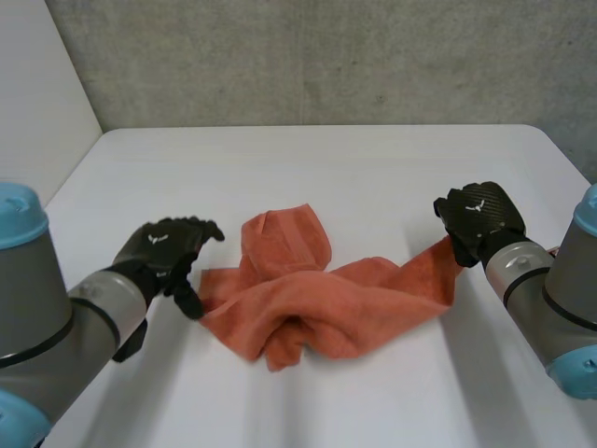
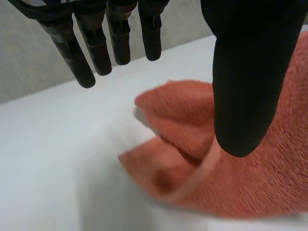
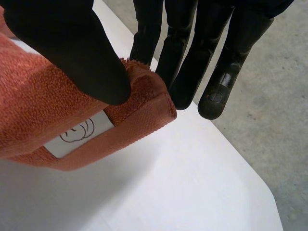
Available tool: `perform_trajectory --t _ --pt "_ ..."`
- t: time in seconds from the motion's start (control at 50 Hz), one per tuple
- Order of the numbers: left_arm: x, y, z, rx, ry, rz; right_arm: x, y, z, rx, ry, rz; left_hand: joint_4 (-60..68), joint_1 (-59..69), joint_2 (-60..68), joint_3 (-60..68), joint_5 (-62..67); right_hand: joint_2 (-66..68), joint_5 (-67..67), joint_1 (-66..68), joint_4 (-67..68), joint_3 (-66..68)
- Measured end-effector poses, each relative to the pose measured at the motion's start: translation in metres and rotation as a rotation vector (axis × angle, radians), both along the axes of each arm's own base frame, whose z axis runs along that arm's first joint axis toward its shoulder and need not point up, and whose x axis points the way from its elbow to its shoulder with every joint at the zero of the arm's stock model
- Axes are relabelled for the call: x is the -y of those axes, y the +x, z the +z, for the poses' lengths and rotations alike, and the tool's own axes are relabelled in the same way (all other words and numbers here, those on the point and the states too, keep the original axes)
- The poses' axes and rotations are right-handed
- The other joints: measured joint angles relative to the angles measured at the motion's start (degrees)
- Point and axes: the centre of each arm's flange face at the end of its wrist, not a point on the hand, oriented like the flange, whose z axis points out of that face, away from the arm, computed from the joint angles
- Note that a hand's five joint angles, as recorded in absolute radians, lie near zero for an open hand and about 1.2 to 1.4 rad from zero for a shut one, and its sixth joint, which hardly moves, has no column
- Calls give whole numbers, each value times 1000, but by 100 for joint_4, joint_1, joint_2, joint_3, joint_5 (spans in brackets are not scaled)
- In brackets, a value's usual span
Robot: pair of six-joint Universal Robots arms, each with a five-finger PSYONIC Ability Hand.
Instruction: Fold the laundry
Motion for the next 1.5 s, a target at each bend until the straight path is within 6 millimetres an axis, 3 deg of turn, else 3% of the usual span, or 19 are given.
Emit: perform_trajectory --t 0.14,0.32,0.52,0.54,0.58,0.64,0.74,0.84,0.86,0.88,0.98,1.04,1.08,1.14,1.16,1.24,1.4,1.48,1.5 --pt "-5 2 -17 -31 89 -44 5 -5 -1 -2 3 -20 97 105 92 91 100 0 0 0 0 0" --pt "4 -1 -42 -54 194 -34 3 -10 -3 -4 23 -30 279 297 282 274 278 0 0 0 0 0" --pt "20 -7 -59 -40 219 -24 -8 -13 -3 -9 36 -27 1663 1794 1661 1657 1653 0 0 0 0 0" --pt "24 -9 -61 -38 219 -25 -10 -14 0 -9 31 -26 2841 2965 2910 2906 2835 0 0 0 0 0" --pt "26 -10 -62 -36 217 -27 -11 -14 4 -7 22 -27 3599 3709 3646 3588 3594 0 0 0 0 0" --pt "28 -11 -62 -35 213 -29 -12 -15 10 -5 8 -29 4460 4450 4482 4444 4440 0 0 0 0 0" --pt "28 -13 -57 -40 200 -42 -13 -22 42 -3 -58 -44 4872 4678 4872 4863 4789 0 0 0 0 0" --pt "26 -11 -33 -64 138 -45 -18 -28 71 -32 -91 -53 4940 4708 4937 4924 4836 0 0 0 0 0" --pt "25 -7 -15 -82 88 -38 -20 -31 81 -48 -95 -56 4945 4713 4949 4929 4836 0 0 0 0 0" --pt "25 -7 -15 -82 88 -38 -20 -31 81 -48 -95 -56 4945 4713 4949 4929 4836 0 0 0 0 0" --pt "24 18 60 -152 -136 22 -32 -44 124 -117 -90 -76 4962 4714 4960 4940 4837 0 0 0 0 0" --pt "20 28 89 -177 -232 43 -39 -47 144 -124 -110 -81 4965 4715 4965 4948 4858 0 0 0 0 0" --pt "20 28 89 -177 -232 43 -39 -47 144 -124 -110 -81 4965 4715 4965 4948 4858 0 0 0 0 0" --pt "4 39 129 -205 -361 35 -57 -50 179 -123 -161 -83 4966 4715 4967 4948 4858 0 0 0 25 21" --pt "2 40 132 -204 -368 28 -60 -50 181 -126 -157 -81 4966 4715 4967 4948 4858 0 0 0 27 21" --pt "-2 40 130 -185 -359 8 -66 -51 175 -154 -103 -67 4967 4715 4968 4949 4858 0 0 0 27 21" --pt "31 34 53 5 -129 -31 -37 -41 97 -259 182 -10 4969 4715 4971 4955 4858 0 0 0 27 24" --pt "59 32 14 98 -42 -50 -12 -31 66 -272 229 8 4969 4715 4971 4955 4858 0 0 0 27 24" --pt "59 32 14 98 -42 -50 -12 -31 66 -272 229 8 4969 4715 4971 4955 4858 0 0 0 27 24"
